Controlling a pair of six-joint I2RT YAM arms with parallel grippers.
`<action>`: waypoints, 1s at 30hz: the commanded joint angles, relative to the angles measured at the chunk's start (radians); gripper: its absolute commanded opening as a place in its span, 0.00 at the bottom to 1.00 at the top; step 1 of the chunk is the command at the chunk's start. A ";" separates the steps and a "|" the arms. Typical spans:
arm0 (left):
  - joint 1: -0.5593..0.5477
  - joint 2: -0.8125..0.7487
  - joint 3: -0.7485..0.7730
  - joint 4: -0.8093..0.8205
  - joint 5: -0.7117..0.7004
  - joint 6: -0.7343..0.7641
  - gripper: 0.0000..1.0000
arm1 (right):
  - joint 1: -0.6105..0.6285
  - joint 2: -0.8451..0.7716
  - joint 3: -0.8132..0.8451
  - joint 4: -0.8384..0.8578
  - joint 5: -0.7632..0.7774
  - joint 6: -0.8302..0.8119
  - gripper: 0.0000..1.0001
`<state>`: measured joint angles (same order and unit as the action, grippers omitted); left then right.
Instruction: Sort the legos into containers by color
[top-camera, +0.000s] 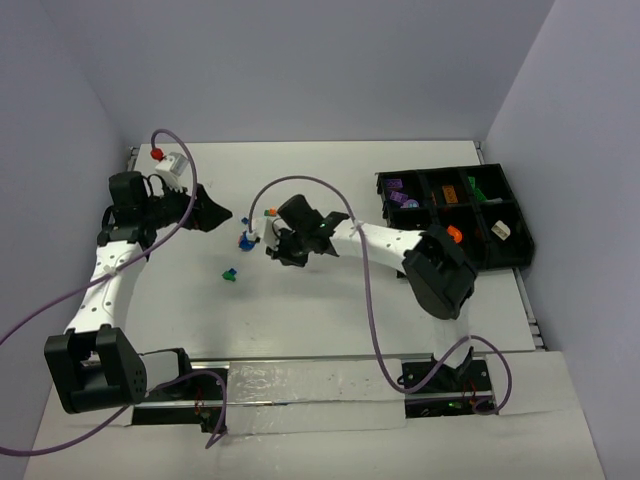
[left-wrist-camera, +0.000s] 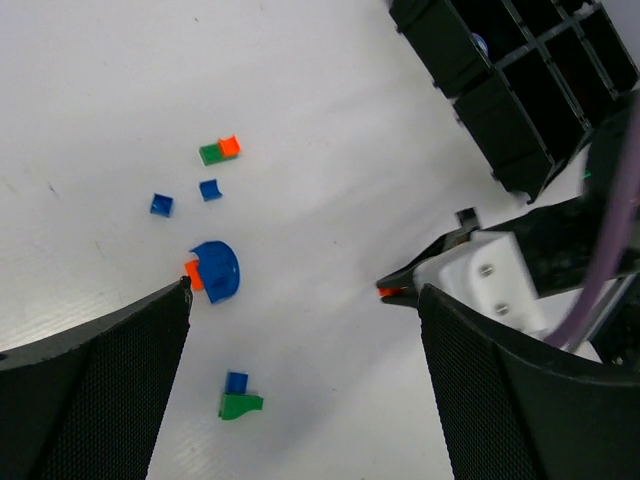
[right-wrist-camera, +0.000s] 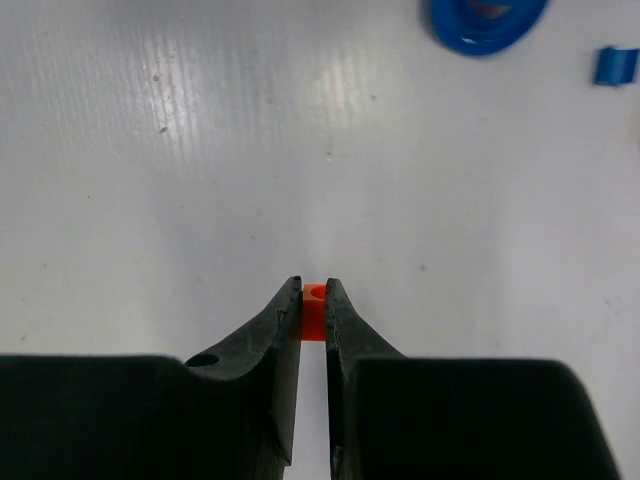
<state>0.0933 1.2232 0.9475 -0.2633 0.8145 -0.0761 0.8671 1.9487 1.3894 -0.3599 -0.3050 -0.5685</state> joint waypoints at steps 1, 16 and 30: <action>-0.001 -0.002 0.063 0.058 -0.052 0.012 0.99 | -0.085 -0.162 -0.018 -0.005 -0.031 0.056 0.00; -0.134 0.025 0.039 -0.005 -0.202 0.166 0.99 | -0.733 -0.538 -0.190 -0.119 -0.157 0.173 0.00; -0.164 0.057 0.060 -0.010 -0.216 0.169 0.99 | -1.143 -0.433 -0.158 -0.219 -0.142 0.117 0.00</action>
<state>-0.0634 1.2785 0.9695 -0.2812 0.6058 0.0843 -0.2421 1.4664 1.1970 -0.5361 -0.4445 -0.4366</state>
